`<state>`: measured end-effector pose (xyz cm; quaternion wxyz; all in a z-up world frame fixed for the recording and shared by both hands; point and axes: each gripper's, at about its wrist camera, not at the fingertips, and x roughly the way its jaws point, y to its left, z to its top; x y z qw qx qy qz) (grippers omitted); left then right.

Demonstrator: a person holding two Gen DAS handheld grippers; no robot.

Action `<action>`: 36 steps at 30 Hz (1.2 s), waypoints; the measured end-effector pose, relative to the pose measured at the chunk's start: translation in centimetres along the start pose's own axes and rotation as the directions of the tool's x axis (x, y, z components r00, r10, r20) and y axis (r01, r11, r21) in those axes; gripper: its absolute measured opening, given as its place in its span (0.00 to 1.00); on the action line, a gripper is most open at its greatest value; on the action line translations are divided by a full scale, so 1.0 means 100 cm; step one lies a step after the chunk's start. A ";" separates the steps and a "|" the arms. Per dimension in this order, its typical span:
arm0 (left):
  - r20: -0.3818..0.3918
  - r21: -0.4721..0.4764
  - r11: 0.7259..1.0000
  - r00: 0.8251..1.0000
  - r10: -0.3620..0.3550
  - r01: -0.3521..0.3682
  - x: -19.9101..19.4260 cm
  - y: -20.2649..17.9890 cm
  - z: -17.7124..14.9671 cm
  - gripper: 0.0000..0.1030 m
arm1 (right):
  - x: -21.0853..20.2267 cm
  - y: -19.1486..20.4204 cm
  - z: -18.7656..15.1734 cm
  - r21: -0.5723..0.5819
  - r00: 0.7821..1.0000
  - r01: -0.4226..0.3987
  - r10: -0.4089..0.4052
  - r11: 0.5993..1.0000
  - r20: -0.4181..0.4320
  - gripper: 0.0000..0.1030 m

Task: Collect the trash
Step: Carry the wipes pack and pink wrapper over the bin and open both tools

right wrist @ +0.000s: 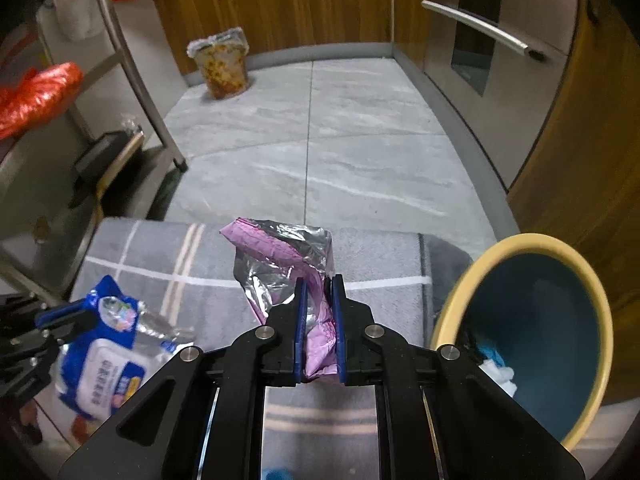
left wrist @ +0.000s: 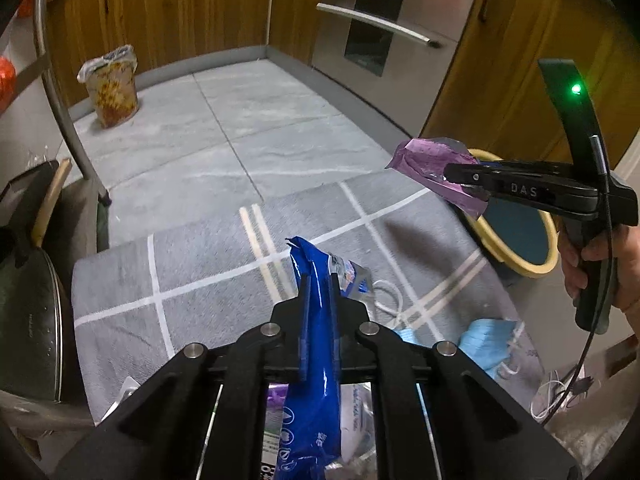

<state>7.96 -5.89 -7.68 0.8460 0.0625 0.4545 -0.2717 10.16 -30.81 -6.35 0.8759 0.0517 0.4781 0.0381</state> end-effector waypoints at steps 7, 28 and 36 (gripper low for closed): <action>0.043 0.029 1.000 0.999 -0.007 0.005 -0.022 -0.024 -0.002 0.05 | -0.057 0.003 -0.015 -0.004 0.998 0.009 -0.009 1.000 0.064 0.13; 0.302 0.001 1.000 0.953 0.011 -0.012 -0.083 -0.057 0.048 0.04 | -0.135 -0.075 -0.055 0.126 0.988 0.066 -0.083 0.990 0.129 0.13; 0.363 0.015 0.999 0.931 0.027 -0.035 -0.097 -0.072 0.066 0.03 | -0.122 -0.091 -0.049 0.150 0.988 0.076 -0.094 0.986 0.119 0.13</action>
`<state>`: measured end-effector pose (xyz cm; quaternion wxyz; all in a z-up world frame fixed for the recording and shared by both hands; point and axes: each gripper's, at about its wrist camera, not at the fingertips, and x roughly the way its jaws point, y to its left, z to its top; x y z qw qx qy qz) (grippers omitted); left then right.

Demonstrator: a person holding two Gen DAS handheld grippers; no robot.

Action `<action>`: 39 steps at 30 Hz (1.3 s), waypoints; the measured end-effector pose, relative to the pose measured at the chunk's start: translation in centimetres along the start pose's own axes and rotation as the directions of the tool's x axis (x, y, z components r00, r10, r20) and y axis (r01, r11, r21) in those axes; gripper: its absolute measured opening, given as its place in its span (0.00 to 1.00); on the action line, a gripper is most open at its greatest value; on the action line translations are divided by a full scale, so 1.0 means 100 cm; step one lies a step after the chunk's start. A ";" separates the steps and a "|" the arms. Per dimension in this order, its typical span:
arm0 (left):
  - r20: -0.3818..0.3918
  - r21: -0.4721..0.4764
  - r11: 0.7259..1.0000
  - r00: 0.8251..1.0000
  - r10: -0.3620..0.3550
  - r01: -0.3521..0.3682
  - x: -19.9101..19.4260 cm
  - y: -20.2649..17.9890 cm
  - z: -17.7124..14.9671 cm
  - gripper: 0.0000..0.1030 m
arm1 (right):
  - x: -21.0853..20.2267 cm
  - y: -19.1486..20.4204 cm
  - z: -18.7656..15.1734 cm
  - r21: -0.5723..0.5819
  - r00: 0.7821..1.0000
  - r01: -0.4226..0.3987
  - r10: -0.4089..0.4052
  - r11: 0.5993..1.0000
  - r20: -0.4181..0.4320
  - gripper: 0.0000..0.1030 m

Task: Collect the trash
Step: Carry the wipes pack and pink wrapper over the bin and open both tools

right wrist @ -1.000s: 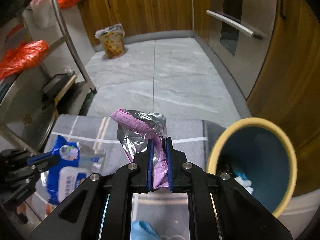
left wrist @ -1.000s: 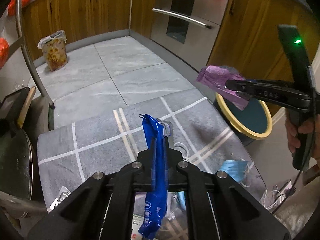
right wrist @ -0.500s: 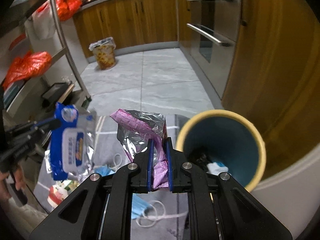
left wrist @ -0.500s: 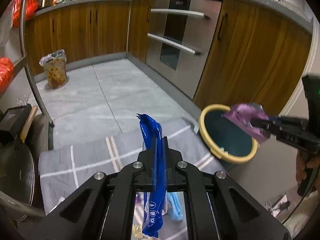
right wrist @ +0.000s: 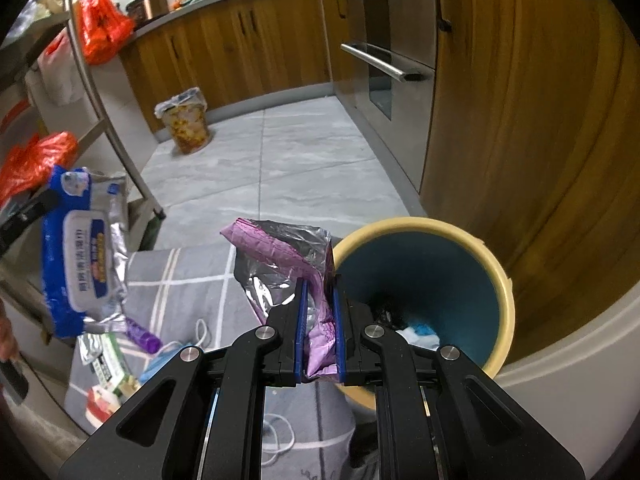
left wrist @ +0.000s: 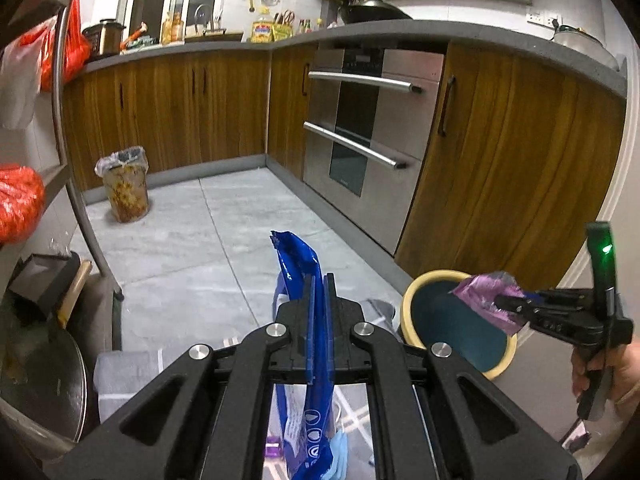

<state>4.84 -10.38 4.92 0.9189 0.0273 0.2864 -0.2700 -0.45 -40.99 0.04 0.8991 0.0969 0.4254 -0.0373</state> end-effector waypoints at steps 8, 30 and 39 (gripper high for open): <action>0.001 0.086 0.991 0.995 -0.105 0.104 0.019 -0.048 0.022 0.03 | 0.020 -0.039 0.006 0.071 0.996 0.082 -0.079 0.994 -0.039 0.13; -0.253 0.082 0.935 0.915 -0.315 0.344 0.177 -0.169 -0.009 0.03 | 0.077 -0.071 -0.015 0.064 0.954 0.211 -0.191 0.975 -0.233 0.13; -0.278 0.112 0.944 0.922 -0.270 0.311 0.189 -0.167 -0.018 0.05 | 0.084 -0.069 -0.017 0.054 0.945 0.219 -0.198 0.974 -0.260 0.17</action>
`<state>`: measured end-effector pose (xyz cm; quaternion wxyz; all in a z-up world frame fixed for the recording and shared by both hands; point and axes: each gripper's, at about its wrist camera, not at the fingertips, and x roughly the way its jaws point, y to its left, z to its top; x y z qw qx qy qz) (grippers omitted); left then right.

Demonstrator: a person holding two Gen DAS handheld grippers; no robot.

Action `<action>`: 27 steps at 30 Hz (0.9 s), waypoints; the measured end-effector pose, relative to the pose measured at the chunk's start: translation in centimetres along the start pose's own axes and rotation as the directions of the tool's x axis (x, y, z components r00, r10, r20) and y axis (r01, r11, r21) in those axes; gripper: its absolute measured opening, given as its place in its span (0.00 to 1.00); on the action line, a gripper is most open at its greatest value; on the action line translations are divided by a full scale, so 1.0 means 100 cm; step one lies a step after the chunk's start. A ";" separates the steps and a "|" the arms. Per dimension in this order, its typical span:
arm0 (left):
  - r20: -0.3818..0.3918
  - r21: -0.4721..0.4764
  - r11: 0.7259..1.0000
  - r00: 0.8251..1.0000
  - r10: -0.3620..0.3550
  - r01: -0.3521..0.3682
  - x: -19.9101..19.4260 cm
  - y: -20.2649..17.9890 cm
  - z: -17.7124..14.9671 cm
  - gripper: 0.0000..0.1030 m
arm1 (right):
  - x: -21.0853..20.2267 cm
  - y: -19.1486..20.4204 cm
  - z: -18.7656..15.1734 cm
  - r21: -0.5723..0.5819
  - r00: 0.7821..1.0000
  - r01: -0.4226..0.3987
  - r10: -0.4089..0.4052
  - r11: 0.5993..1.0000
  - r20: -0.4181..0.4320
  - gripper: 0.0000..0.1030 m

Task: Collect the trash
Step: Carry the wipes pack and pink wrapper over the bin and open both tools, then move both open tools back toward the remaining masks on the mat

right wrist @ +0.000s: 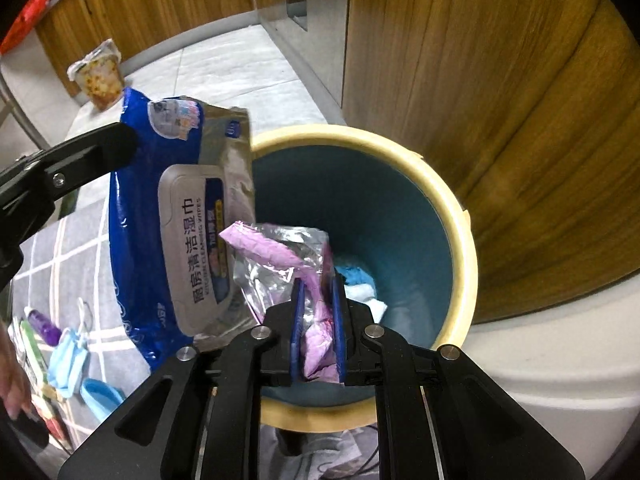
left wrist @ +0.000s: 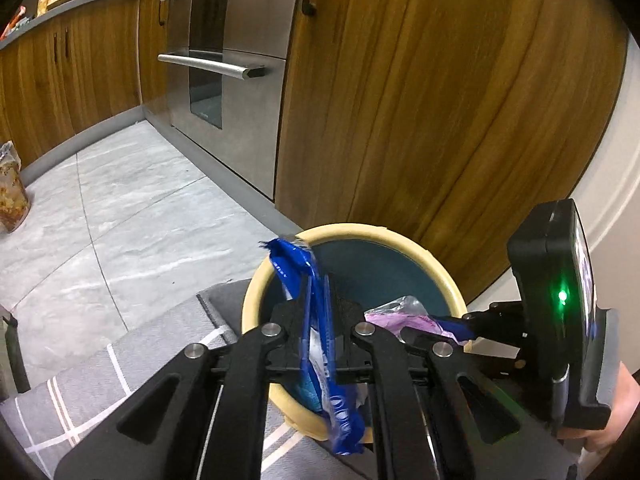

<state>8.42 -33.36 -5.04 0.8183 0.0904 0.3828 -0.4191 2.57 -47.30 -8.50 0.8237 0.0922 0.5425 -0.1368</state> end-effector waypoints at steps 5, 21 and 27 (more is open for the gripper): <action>0.007 -0.002 1.000 1.000 0.025 -0.025 -0.013 0.008 -0.005 0.06 | 0.001 0.002 0.001 0.001 1.000 0.002 -0.002 1.000 -0.004 0.19; 0.002 -0.108 0.984 0.990 0.140 -0.139 -0.097 0.057 -0.044 0.13 | -0.030 0.035 0.004 -0.079 0.993 -0.027 0.036 0.996 0.111 0.45; 0.032 -0.131 0.971 0.978 0.204 -0.198 -0.149 0.069 -0.064 0.60 | -0.060 0.064 -0.008 -0.156 0.971 -0.100 0.131 0.983 0.201 0.75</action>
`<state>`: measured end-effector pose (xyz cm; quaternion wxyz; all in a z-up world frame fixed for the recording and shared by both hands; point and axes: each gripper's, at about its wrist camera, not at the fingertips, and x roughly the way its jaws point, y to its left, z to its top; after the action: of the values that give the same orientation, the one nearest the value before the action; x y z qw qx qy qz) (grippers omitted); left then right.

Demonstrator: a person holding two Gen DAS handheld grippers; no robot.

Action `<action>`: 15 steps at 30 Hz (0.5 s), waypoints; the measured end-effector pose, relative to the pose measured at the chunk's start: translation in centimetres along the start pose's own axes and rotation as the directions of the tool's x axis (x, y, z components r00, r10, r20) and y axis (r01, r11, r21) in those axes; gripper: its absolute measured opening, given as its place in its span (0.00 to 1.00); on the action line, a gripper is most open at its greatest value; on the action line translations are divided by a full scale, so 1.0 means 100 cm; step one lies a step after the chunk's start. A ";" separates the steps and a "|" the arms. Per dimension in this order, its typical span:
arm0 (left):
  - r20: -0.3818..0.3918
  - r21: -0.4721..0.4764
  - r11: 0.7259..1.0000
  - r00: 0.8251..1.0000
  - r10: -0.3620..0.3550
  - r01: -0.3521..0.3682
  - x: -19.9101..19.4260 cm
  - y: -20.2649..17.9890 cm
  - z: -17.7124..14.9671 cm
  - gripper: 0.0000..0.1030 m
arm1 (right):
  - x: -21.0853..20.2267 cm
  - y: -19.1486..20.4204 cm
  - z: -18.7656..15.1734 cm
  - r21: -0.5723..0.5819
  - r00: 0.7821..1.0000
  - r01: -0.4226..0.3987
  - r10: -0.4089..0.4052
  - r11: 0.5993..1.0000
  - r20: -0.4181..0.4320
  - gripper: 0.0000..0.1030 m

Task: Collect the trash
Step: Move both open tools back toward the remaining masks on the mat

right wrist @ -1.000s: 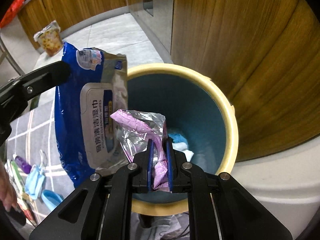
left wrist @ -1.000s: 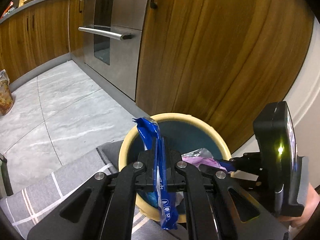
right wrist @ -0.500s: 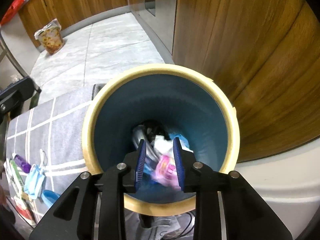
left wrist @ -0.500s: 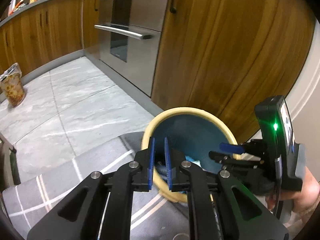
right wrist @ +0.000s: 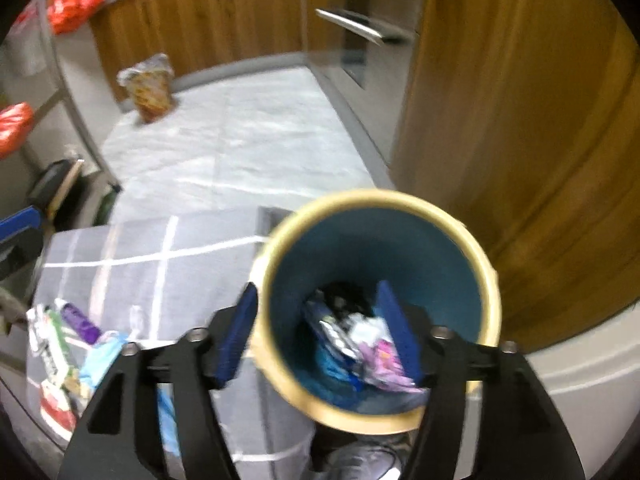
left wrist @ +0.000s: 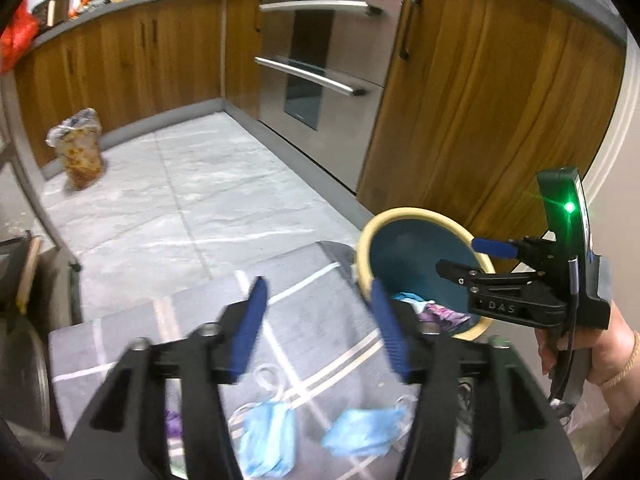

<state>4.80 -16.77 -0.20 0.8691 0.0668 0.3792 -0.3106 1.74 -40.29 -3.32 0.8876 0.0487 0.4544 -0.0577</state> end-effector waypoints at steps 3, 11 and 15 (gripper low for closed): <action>0.026 -0.003 0.999 0.999 0.046 -0.046 -0.025 0.012 -0.009 0.74 | -0.010 0.021 -0.004 -0.036 0.998 -0.046 0.048 0.998 0.038 0.86; 0.069 -0.119 0.982 0.986 0.154 -0.145 -0.083 0.061 -0.041 0.89 | -0.025 0.072 -0.016 -0.086 0.992 -0.101 0.107 0.991 0.070 0.91; 0.073 -0.179 0.965 0.975 0.210 -0.194 -0.101 0.095 -0.062 0.92 | -0.020 0.085 -0.029 -0.057 0.988 -0.146 0.148 0.988 0.034 0.92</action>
<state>1.30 -2.07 1.39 0.9151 0.0161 0.3554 -0.1896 -0.44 -31.38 -3.10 0.8988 0.0566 0.4342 0.0193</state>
